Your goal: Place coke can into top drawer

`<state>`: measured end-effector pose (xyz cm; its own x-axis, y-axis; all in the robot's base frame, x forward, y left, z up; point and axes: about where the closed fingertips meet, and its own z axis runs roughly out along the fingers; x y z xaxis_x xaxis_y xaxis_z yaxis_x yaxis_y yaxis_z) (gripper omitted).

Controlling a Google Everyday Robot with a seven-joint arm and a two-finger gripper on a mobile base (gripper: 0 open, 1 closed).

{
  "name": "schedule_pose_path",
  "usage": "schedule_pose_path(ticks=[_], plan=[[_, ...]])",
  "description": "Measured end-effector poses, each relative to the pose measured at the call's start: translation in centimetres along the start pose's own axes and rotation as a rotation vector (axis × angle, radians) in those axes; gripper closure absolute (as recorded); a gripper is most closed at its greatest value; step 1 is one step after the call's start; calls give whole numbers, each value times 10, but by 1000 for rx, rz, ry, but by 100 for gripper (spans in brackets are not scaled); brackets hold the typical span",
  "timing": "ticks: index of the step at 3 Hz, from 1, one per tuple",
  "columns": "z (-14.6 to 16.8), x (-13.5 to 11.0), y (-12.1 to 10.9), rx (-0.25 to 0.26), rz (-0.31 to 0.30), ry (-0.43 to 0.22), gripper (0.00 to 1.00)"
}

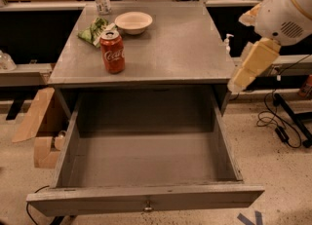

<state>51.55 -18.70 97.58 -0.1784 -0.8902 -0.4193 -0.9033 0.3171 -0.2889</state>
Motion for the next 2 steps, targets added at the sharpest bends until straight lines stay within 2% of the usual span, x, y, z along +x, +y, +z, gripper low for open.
schedule_pose_path(ticks=[1, 2], plan=[[18, -29, -32, 56, 64, -140, 0], [42, -53, -49, 90, 127, -318, 0]])
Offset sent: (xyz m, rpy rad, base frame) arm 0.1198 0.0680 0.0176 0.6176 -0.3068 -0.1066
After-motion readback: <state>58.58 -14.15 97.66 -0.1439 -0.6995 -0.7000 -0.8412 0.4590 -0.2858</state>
